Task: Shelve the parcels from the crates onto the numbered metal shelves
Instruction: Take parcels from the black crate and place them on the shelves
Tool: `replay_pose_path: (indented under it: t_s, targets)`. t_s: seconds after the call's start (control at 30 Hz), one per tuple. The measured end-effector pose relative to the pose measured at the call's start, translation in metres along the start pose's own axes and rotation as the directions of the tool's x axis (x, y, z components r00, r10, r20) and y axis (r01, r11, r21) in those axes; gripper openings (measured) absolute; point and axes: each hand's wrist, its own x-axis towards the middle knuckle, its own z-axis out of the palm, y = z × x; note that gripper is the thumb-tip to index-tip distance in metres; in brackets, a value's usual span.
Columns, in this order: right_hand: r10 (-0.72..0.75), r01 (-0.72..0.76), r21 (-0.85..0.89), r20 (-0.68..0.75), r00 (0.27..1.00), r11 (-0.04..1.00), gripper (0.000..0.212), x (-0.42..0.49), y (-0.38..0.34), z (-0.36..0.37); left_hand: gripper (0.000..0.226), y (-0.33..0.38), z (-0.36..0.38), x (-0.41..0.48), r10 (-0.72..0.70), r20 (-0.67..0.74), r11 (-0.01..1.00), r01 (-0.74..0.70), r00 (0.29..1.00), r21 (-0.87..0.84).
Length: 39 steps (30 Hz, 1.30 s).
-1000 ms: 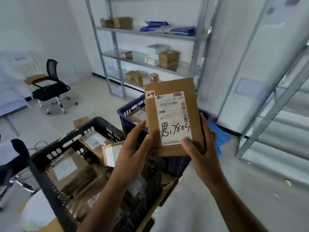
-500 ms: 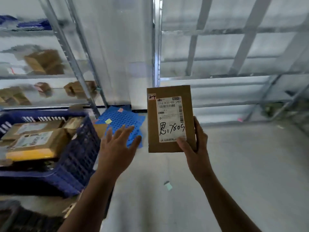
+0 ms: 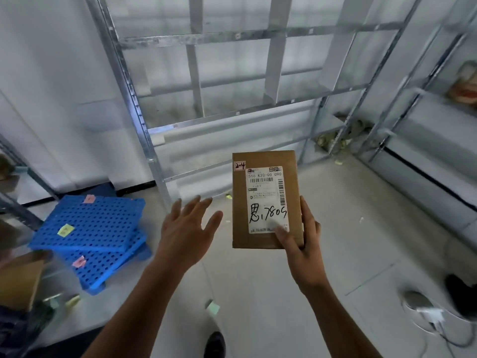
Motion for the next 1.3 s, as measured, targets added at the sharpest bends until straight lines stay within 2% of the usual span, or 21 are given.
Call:
replay_pose_path:
  t_s: [0.2, 0.4, 0.57, 0.77, 0.97, 1.3]
  targets:
    - [-0.055, 0.046, -0.076, -0.115, 0.992, 0.996, 0.085, 0.084, -0.010, -0.001, 0.090, 0.024, 0.003, 0.117, 0.138, 0.025, 0.990, -0.139, 0.990, 0.017]
    - [-0.028, 0.016, -0.050, -0.251, 0.968, 0.999, 0.092, 0.154, -0.007, -0.031, 0.089, 0.075, 0.028, 0.213, 0.241, 0.097, 0.970, -0.244, 0.966, 0.020]
    - [-0.033, 0.014, -0.060, -0.331, 0.943, 0.998, 0.087, 0.221, 0.021, -0.075, 0.077, 0.133, 0.068, 0.290, 0.295, 0.150, 0.955, -0.298, 0.944, -0.003]
    - [-0.003, 0.006, 0.009, -0.360, 0.933, 1.000, 0.091, 0.324, 0.046, -0.145, 0.064, 0.223, 0.115, 0.378, 0.357, 0.178, 0.927, -0.371, 0.917, 0.052]
    - [0.036, -0.007, 0.079, -0.378, 0.925, 0.997, 0.087, 0.428, 0.061, -0.215, 0.062, 0.310, 0.154, 0.462, 0.369, 0.205, 0.916, -0.392, 0.907, 0.084]
    - [0.086, -0.064, 0.069, -0.389, 0.917, 0.996, 0.087, 0.584, 0.106, -0.280, 0.060, 0.389, 0.216, 0.608, 0.385, 0.193, 0.917, -0.398, 0.903, 0.030]
